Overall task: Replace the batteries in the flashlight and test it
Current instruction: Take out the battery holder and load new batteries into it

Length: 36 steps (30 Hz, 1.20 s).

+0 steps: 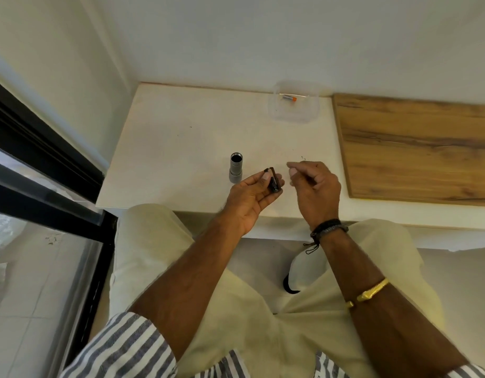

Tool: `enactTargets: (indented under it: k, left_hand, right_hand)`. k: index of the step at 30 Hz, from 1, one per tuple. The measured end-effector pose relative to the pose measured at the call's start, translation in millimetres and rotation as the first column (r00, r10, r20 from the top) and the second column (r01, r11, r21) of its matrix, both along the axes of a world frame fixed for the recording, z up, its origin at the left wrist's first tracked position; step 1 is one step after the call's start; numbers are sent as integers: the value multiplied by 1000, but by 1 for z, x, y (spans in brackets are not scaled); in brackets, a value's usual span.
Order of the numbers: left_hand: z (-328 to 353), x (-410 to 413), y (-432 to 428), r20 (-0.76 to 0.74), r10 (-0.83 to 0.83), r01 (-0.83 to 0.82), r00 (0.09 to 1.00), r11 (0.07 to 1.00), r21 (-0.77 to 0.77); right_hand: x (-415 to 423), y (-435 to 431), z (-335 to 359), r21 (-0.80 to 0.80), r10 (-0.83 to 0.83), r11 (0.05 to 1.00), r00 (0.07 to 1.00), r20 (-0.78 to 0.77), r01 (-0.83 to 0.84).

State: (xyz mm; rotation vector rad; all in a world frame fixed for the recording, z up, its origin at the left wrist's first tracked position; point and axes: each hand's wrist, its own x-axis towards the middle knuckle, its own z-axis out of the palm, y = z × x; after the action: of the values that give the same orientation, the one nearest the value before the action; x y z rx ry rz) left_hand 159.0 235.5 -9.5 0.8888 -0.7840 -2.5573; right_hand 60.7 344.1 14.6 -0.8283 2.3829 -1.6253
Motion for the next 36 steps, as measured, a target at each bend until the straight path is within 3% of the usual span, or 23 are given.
enactTargets:
  k: [6, 11, 16, 22, 28, 32, 36]
  left_hand:
    - [-10, -8, -4, 99, 49, -47, 994, 999, -22]
    - [-13, -20, -14, 129, 92, -94, 987, 996, 2]
    - [-12, -31, -22, 99, 89, -98, 991, 991, 95]
    - [-18, -30, -19, 117, 50, -63, 992, 992, 110]
    - [-27, -31, -20, 132, 60, -84, 989, 979, 184]
    - [-28, -29, -19, 130, 64, -91, 989, 972, 216]
    - [-27, -30, -19, 134, 50, -80, 990, 972, 222]
  right_hand:
    - [-35, -19, -12, -106, -107, 984, 950, 292, 144]
    - [-69, -51, -17, -134, -106, 977, 928, 356, 163]
    - [-117, -96, -16, -77, -99, 990, 963, 252, 122]
    - [-188, -152, -7, 243, -69, 965, 989, -131, 99]
    - [-237, -194, -14, 557, 22, 828, 989, -146, 64]
    - [-242, -198, -22, 654, 84, 751, 971, -225, 87]
    - [-239, -196, -28, 671, 145, 733, 941, -306, 106]
